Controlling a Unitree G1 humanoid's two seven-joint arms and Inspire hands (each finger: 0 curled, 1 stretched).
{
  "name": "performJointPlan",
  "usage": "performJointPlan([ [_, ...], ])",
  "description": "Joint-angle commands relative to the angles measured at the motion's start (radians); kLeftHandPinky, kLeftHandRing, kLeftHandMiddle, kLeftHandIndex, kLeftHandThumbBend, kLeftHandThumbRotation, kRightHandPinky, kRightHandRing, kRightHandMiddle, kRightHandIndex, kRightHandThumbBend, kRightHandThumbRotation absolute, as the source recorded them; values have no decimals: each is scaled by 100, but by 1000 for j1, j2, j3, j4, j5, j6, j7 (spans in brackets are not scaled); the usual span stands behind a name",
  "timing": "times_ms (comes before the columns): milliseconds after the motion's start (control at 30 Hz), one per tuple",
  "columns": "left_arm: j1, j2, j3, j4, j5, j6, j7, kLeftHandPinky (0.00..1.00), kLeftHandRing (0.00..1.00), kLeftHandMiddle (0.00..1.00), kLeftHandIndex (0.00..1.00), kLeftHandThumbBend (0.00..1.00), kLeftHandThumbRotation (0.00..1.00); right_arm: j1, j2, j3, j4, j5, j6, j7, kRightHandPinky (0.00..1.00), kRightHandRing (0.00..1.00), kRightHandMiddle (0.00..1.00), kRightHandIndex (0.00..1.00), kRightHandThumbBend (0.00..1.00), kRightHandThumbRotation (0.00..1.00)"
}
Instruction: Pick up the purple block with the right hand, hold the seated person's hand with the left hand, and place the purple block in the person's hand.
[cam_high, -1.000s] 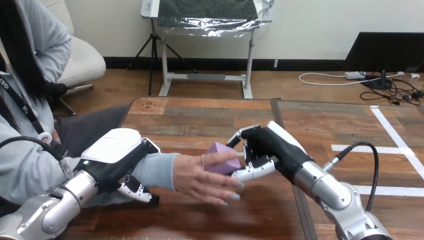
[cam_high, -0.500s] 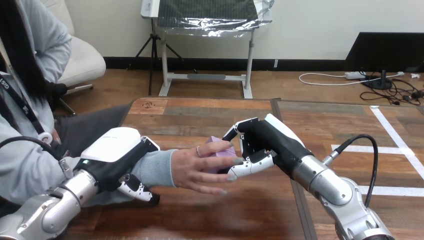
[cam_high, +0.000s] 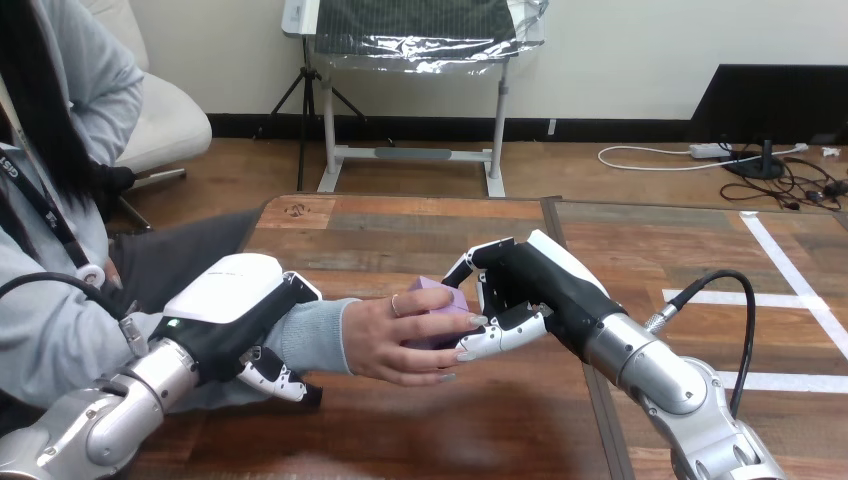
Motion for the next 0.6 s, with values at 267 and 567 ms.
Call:
performJointPlan([
  [267, -98, -24, 36, -56, -17, -19, 38, 18, 24, 30, 32, 86, 0, -36, 4, -4, -46, 14, -21, -6, 3, 7, 11, 9, 55, 0],
  [567, -92, -21, 38, -61, -14, -22, 49, 18, 24, 30, 32, 86, 0, -43, 6, -4, -31, 5, -21, -24, 3, 7, 11, 8, 55, 0],
])
